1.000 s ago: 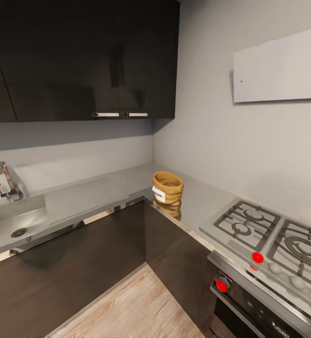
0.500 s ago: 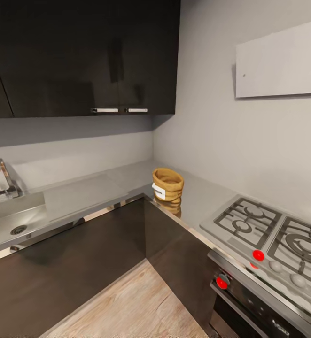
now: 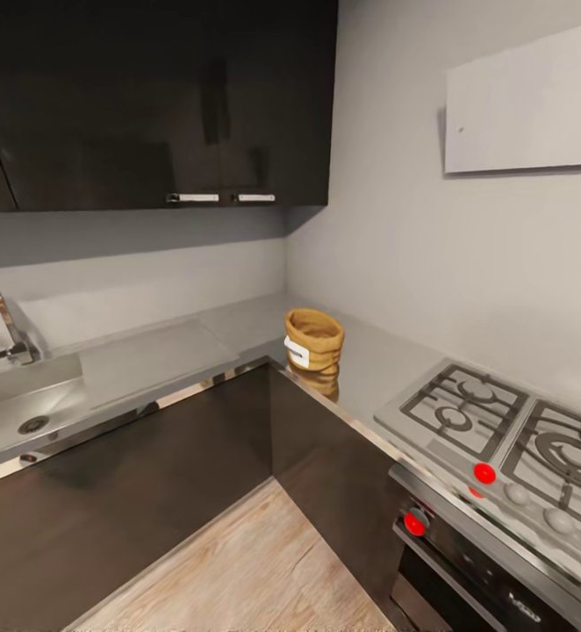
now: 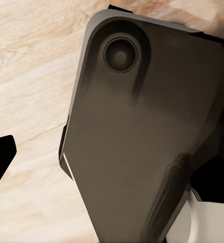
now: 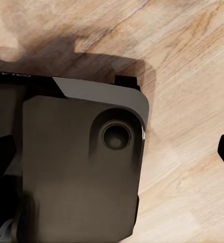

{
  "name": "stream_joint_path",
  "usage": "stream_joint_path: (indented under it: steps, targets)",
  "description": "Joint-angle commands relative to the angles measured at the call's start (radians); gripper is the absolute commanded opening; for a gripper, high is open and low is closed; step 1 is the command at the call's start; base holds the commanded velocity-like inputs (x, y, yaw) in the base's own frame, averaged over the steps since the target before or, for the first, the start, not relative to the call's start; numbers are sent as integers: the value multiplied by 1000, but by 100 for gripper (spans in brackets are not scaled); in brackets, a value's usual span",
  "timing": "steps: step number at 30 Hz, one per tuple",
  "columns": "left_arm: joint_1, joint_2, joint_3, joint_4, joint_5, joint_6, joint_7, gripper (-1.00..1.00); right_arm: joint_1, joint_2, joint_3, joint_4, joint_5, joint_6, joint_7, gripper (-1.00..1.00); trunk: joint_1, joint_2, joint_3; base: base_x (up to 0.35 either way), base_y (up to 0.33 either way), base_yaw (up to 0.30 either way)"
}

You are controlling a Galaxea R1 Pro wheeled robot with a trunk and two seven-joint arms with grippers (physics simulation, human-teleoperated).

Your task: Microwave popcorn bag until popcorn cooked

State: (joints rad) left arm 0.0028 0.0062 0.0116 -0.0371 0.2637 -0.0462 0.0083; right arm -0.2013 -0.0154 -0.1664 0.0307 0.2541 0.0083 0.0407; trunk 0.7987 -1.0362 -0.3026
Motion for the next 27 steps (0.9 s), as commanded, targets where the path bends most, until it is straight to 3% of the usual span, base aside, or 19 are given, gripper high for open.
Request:
stream_joint_path:
  steps: [1, 27]
  targets:
    - [0, 0, 1, -1, 3, -1, 1, 100, -1, 0, -8, 2, 9, 1, 4, 100, 0, -1, -3, 0, 0, 0]
    - [0, 0, 1, -1, 3, -1, 1, 100, -1, -1, -10, 2, 1, 5, -1, 100, 0, -1, -45, 0, 0, 0]
